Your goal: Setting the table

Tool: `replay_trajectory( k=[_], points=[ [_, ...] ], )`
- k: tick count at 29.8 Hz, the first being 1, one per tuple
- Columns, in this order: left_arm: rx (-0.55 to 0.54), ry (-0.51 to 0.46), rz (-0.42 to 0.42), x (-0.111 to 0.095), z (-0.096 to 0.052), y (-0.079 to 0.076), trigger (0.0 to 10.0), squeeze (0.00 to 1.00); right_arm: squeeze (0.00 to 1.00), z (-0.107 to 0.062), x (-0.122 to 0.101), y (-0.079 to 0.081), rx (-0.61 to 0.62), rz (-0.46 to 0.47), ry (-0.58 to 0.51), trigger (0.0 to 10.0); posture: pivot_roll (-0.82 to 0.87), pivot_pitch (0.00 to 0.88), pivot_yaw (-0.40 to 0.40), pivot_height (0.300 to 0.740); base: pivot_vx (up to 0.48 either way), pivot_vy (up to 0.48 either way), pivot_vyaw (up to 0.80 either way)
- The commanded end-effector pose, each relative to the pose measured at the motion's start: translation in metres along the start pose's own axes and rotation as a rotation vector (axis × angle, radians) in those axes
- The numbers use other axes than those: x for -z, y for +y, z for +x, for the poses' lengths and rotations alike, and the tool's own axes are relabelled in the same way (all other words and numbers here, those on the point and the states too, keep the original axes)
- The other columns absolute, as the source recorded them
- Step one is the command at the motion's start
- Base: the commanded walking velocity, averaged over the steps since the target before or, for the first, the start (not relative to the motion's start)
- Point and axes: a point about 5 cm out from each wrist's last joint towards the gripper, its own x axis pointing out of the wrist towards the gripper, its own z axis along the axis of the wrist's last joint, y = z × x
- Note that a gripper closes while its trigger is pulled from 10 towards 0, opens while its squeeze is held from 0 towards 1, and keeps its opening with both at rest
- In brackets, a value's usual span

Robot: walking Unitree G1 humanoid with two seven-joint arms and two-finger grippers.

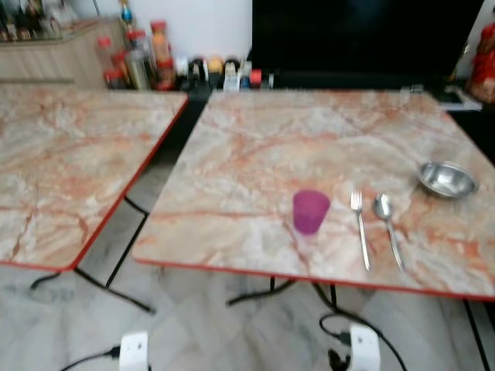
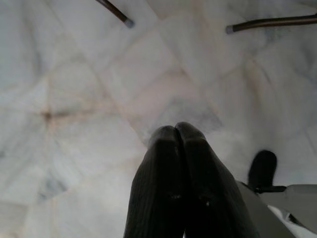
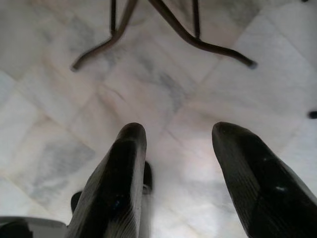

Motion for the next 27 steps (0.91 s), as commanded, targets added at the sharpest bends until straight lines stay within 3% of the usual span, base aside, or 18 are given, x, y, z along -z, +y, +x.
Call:
replay_trajectory(
  k=[1,7,23,27],
  points=[
    [-0.007,0.014,0.012,0.0048,-0.0011,0.0044,10.0,0.00,0.00,0.0004,0.0010,0.0052,-0.010,0.003,0.005,10.0,-0.01,0.019,-0.003,0.740,0.000,-0.431,0.00],
    [-0.007,0.013,0.019,0.0045,-0.0010,0.0039,10.0,0.00,0.00,0.0002,0.0015,0.0043,-0.007,0.002,0.005,10.0,-0.02,0.011,-0.005,0.740,0.000,-0.428,0.00],
    [0.001,0.019,0.000,0.0051,-0.0010,0.0020,10.0,0.00,0.00,-0.0001,0.0045,0.0020,0.074,0.100,0.018,10.0,-0.03,0.025,-0.002,0.740,0.000,0.000,0.00],
    [-0.004,0.018,-0.005,0.0044,-0.0008,0.0032,10.0,0.00,0.00,0.0002,0.0049,0.0036,0.056,0.106,0.027,10.0,-0.03,0.028,-0.001,0.740,0.000,0.000,-0.63]
  ],
)
